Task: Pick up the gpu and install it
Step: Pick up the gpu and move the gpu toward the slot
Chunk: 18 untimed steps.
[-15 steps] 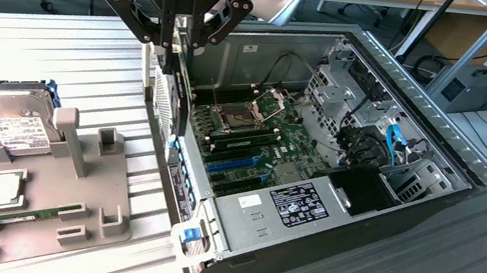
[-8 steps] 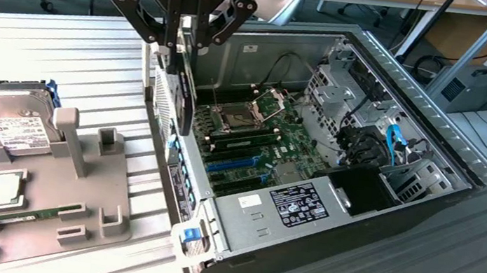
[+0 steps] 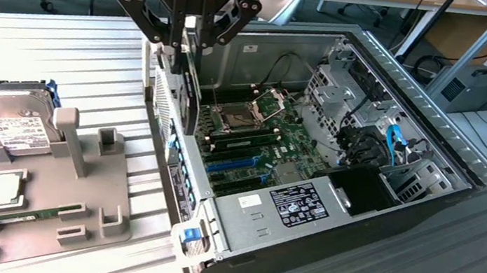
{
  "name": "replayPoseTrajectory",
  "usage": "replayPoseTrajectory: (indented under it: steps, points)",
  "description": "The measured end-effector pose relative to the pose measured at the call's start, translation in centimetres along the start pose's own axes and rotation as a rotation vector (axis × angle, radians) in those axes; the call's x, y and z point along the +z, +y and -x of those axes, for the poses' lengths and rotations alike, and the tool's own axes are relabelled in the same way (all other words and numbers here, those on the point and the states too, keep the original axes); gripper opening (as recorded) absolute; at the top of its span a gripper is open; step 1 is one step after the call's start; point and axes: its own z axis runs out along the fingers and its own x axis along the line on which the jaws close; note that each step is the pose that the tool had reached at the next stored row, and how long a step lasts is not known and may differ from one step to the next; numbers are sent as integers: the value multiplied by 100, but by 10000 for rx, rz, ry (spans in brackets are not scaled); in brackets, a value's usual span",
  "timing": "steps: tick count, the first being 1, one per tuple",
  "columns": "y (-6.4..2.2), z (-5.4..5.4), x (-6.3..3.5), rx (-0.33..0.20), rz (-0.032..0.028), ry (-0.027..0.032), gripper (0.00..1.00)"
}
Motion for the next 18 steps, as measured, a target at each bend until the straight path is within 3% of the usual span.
replayPoseTrajectory:
  steps: [18]
  points:
    - [9,126,5,0,-21,-2,26]
